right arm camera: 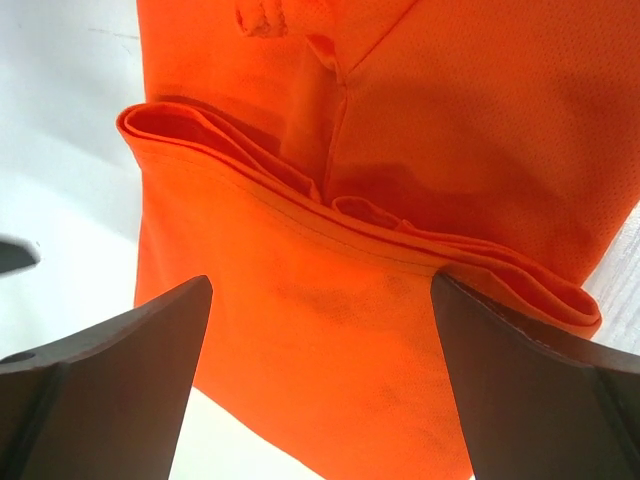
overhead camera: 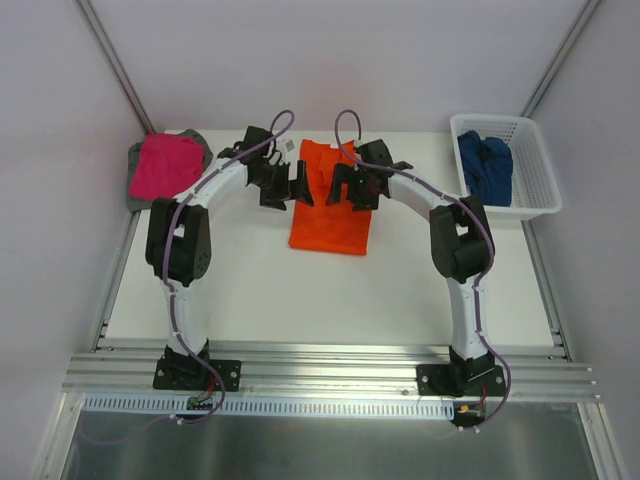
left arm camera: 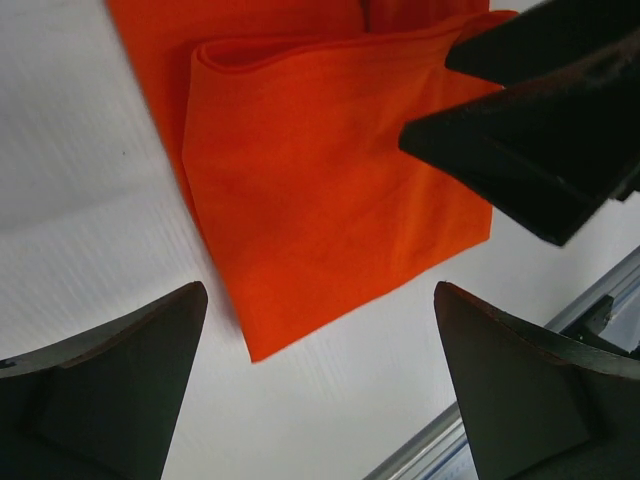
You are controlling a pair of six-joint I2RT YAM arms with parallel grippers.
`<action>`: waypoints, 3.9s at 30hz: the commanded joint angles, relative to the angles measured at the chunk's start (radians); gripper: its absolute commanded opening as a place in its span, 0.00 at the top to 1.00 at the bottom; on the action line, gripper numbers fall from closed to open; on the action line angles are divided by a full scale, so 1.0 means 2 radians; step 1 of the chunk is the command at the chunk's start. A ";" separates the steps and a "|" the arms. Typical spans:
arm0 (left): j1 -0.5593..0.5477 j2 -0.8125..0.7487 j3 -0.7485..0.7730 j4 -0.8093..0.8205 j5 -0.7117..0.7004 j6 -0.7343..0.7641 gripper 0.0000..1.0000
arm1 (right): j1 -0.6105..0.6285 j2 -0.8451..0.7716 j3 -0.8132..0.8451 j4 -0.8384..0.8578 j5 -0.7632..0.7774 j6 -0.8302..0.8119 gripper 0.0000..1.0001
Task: Fold and stack the t-shirts
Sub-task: Fold the tshirt
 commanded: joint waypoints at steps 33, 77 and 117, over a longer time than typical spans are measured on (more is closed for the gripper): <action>-0.014 0.050 -0.045 -0.011 0.081 -0.028 0.19 | -0.014 -0.133 -0.207 -0.077 -0.075 0.013 0.25; 0.003 0.031 -0.123 0.017 0.094 -0.040 0.64 | -0.026 -0.168 -0.263 -0.039 -0.055 0.010 0.74; -0.002 -0.073 -0.234 0.020 0.107 -0.030 1.00 | -0.038 -0.233 -0.331 -0.049 -0.099 0.003 0.99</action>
